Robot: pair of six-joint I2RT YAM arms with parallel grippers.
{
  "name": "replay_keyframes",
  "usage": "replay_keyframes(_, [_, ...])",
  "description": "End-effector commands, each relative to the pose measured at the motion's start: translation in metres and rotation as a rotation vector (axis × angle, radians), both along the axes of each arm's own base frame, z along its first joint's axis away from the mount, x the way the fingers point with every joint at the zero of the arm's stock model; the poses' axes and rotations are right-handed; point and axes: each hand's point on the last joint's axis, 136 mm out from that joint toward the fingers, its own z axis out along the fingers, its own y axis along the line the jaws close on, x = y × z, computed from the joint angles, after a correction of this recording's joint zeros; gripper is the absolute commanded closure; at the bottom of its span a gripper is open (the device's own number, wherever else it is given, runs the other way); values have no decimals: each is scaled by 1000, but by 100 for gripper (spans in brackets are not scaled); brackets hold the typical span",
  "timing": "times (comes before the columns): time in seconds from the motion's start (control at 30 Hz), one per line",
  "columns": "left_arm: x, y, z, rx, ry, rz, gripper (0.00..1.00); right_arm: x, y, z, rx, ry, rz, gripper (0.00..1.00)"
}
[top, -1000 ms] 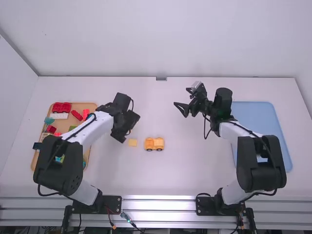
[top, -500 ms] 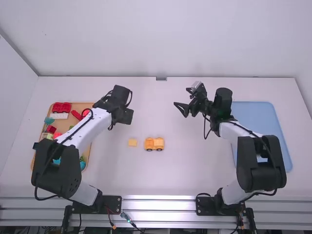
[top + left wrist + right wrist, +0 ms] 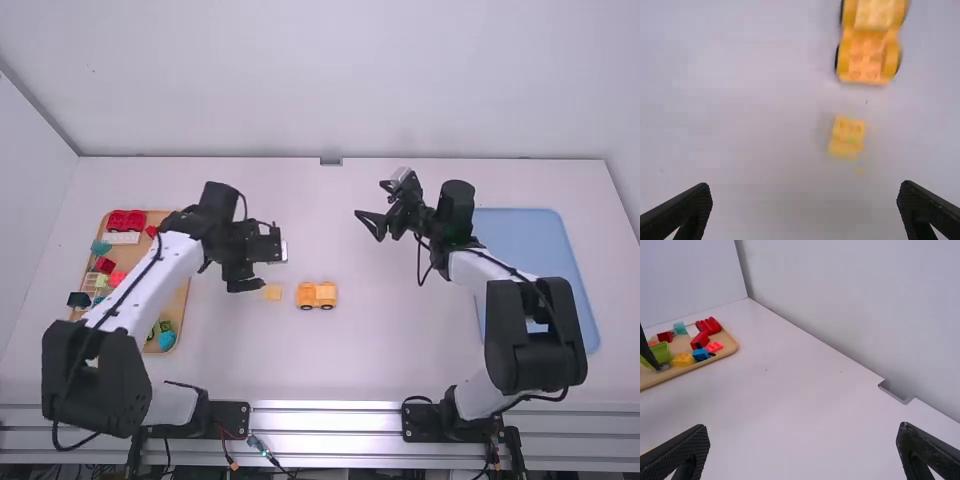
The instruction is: Assemble lego blocks to make yellow taxi
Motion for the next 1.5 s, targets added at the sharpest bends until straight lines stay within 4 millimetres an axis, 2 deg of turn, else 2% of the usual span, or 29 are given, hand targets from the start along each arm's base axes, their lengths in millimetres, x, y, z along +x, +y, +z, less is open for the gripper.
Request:
replay_keyframes(0.0, [-20,-27,17,-259,-111,-294,1,-5,5,7,15,-10,38,1])
replay_keyframes(0.2, [-6,-19,1,-547,-178,-208,1,-22,14,11,44,-15,151,1])
replay_keyframes(0.27, [-1,-13,-16,-587,-157,-153,1,-37,20,12,44,-50,247,1])
replay_keyframes(0.4, [-4,-17,-32,-642,-116,-168,1,-58,30,10,29,-123,378,1])
replay_keyframes(0.73, [-9,-14,-77,-590,21,-202,1,-67,53,-18,-73,-109,368,1])
replay_keyframes(0.87, [-7,-12,-89,-569,45,-200,1,-72,55,-24,-76,-92,372,1])
replay_keyframes(0.97, [-4,-12,-104,-565,65,-204,1,-79,49,-39,-79,-54,365,1])
replay_keyframes(1.1, [-8,-10,-110,-547,76,-214,1,-91,49,-55,-97,-48,384,1])
replay_keyframes(1.2, [-9,-12,-115,-544,60,-218,1,-108,58,-75,-133,-36,413,1])
replay_keyframes(1.33, [-1,-12,-122,-539,3,-192,1,-107,64,-86,-168,33,362,1])
replay_keyframes(1.47, [1,-12,-129,-549,-3,-134,1,-108,69,-85,-169,22,370,1])
